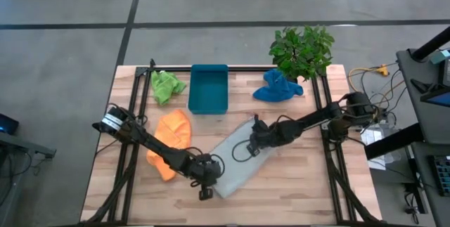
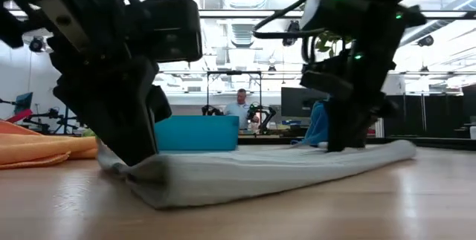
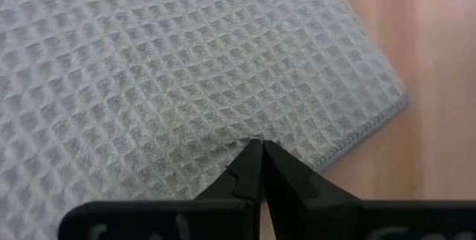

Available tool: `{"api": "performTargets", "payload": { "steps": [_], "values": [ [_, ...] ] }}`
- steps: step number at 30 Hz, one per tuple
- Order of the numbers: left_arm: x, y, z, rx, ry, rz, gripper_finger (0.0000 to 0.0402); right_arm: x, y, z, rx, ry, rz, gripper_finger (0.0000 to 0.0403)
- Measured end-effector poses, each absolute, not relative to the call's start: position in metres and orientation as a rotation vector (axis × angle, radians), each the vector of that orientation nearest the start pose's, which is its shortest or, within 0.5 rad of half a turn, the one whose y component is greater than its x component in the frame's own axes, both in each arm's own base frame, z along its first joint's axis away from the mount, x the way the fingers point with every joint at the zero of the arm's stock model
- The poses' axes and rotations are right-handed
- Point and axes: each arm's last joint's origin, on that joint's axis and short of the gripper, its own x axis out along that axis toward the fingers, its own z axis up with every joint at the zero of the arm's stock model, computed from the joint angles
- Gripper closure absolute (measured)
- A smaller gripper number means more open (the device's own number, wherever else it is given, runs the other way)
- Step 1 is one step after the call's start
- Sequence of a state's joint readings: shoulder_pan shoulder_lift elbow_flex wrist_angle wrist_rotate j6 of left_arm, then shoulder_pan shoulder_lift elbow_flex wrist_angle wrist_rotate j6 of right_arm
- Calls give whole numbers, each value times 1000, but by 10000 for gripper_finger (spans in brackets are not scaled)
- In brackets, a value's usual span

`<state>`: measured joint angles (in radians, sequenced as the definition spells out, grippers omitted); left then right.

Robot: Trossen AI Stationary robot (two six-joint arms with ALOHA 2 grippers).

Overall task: Fold microfiber towels
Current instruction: Fold the grey microfiber cloth

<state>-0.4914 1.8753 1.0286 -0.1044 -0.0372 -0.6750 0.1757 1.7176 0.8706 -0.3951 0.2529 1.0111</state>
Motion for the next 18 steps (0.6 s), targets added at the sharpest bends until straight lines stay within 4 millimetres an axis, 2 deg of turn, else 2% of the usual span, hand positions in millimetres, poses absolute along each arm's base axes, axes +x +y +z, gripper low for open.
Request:
{"api": "performTargets", "payload": {
  "steps": [7,9,12,15,18],
  "values": [
    [343,-212,114,-493,931,-207,401,306,25,134,587,978,-566,394],
    [350,-222,116,-503,912,-230,401,310,23,136,589,961,-528,394],
    [354,-225,126,-485,893,-248,401,308,23,143,585,955,-522,394],
    [352,-218,139,-436,867,-231,401,305,36,160,582,898,-470,394],
    [352,-205,160,-406,815,-222,401,299,64,174,581,846,-375,394]
  ]
}}
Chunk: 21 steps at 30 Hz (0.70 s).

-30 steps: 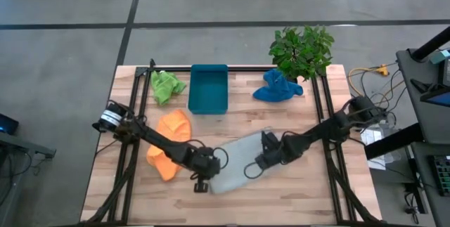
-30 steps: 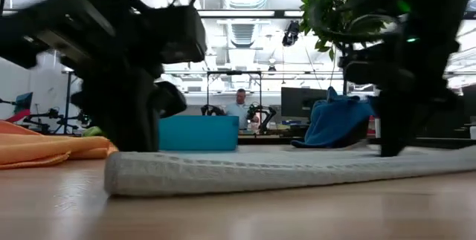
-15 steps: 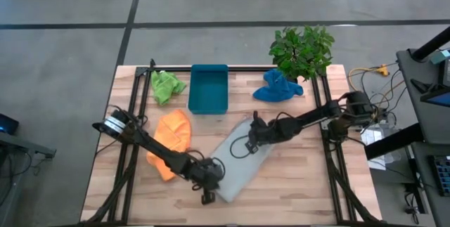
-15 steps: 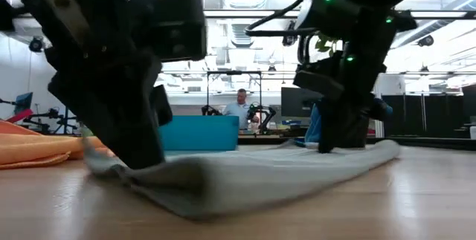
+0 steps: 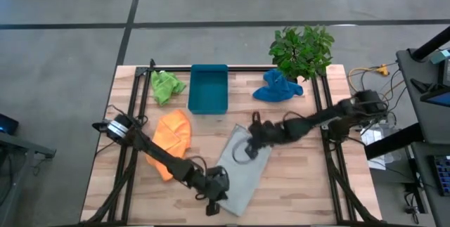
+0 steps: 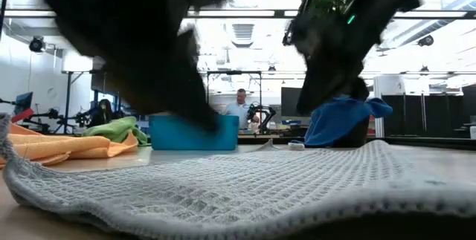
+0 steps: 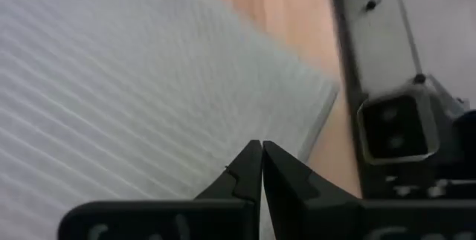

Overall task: Fold microfiber towels
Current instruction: Fold the grey microfiber cloth

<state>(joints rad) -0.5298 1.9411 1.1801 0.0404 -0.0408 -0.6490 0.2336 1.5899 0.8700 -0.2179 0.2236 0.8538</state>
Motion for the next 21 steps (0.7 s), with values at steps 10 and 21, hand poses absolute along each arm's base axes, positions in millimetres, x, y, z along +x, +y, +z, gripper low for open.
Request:
{"api": "performTargets", "payload": {
  "steps": [10,21],
  "values": [
    [380,-125,161,-326,797,-245,401,283,180,153,771,634,-226,394],
    [399,-37,150,-217,786,-254,402,330,225,114,869,709,-233,394]
  ]
}}
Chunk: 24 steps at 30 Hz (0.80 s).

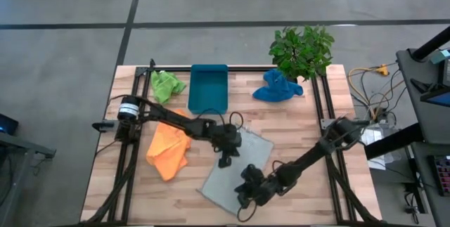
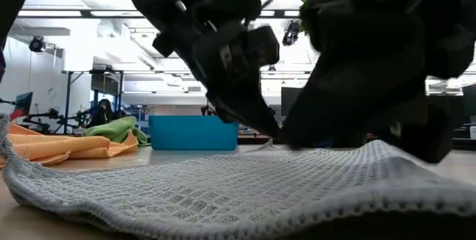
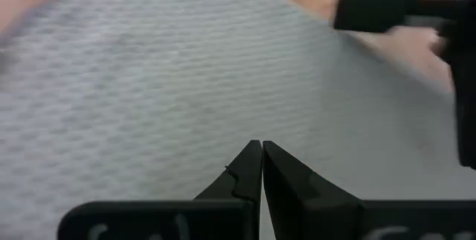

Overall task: Fold microfiber towels
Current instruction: Fold the grey microfiber cloth

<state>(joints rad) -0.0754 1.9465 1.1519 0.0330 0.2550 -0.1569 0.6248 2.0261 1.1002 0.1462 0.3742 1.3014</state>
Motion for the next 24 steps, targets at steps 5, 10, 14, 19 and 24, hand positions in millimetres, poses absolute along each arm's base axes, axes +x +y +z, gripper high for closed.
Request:
{"api": "performTargets", "payload": {
  "steps": [5,10,14,19,24],
  "values": [
    [400,-20,144,-176,809,-229,402,339,230,111,840,842,-249,394],
    [398,-17,133,-161,863,-167,402,333,227,117,796,933,-281,394],
    [398,-16,130,-128,878,-97,402,321,218,123,737,1003,-321,394],
    [397,-16,130,-138,890,-11,402,303,203,132,676,1068,-370,394],
    [397,-14,135,-154,876,20,402,288,188,147,667,1004,-407,394]
  ]
}}
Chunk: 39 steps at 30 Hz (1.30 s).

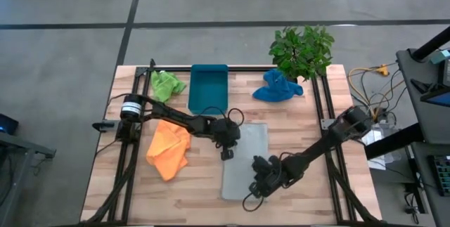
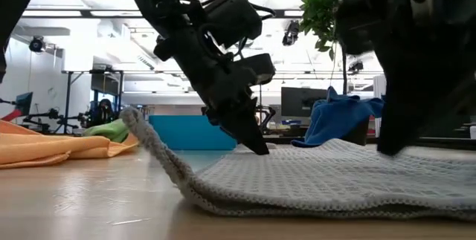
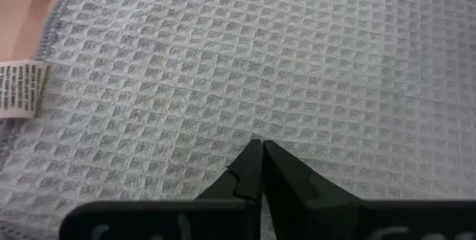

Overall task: Fold microfiber towels
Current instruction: Fold the grey microfiber cloth

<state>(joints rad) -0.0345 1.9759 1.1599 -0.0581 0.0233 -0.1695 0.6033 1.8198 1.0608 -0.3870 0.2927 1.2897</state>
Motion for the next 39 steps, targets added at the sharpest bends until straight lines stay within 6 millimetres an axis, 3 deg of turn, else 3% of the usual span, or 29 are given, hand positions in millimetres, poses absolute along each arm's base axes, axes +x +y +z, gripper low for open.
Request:
{"api": "performTargets", "payload": {
  "steps": [3,8,11,17,24,34,39],
  "values": [
    [396,-14,146,-113,857,15,402,281,181,169,647,897,-394,394],
    [390,-20,183,-45,769,-90,402,265,168,200,623,807,-345,394],
    [377,-36,198,21,785,-227,402,256,162,213,638,759,-339,394],
    [349,-86,222,109,799,-466,402,244,158,219,634,680,-377,394],
    [331,-145,217,194,798,-695,377,243,162,211,563,700,-372,394],
    [327,-195,187,398,812,-570,206,236,180,200,508,740,-327,394],
    [334,-207,180,417,795,-534,160,228,190,198,486,754,-291,394]
  ]
}}
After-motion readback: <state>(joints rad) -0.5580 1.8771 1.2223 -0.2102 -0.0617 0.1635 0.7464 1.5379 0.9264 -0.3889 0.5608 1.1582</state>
